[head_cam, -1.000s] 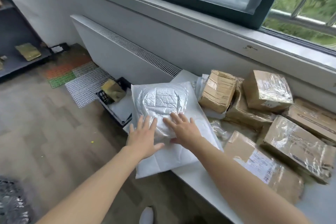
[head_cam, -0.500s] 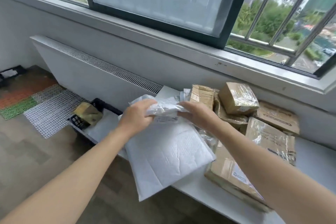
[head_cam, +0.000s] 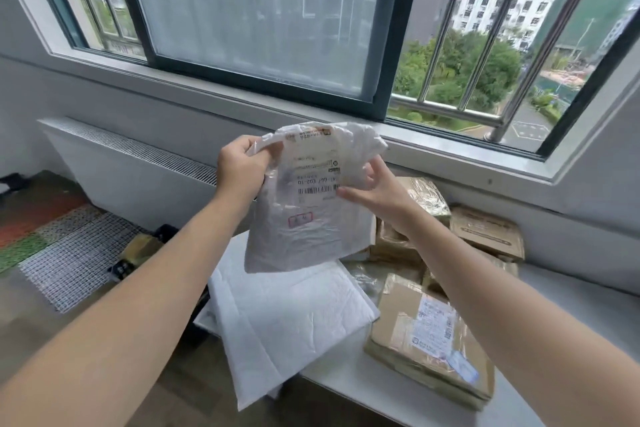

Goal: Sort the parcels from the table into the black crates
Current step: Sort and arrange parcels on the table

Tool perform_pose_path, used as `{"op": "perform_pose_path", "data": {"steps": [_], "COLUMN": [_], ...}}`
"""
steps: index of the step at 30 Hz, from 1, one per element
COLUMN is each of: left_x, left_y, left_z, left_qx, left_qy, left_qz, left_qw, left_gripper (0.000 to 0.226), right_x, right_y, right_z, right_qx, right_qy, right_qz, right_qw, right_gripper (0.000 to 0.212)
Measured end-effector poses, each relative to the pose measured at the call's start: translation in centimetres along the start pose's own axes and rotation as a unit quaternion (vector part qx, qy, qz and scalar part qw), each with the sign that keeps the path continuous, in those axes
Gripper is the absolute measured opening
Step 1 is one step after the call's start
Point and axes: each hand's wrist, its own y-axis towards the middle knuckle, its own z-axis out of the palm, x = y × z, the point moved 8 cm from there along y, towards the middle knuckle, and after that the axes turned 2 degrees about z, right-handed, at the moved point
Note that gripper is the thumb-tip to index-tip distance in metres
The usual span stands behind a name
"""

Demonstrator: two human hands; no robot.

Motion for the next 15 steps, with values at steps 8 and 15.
{"op": "perform_pose_path", "data": {"steps": [8,15], "left_x": [1.3,3.0], "left_y": [-1.3,-4.9], "left_z": [1.3,3.9], "left_qx": [-0.006,0.115], "left_qy": [-0.093,-0.093], "left_qz": [-0.129,-0.174], "left_qw": [0.987,0.974], "left_gripper": [0.042,0.083], "right_x": [-0.5,-0.9], "right_y": [-0.2,-0.8], "right_z": [-1.3,-2.4], "right_qx": [-0.028,-0.07], "right_qy": [-0.057,-0.028], "right_qz": [0.014,0.022], "right_qw": [0.998,0.997], "right_gripper": [0.099,0.094]}}
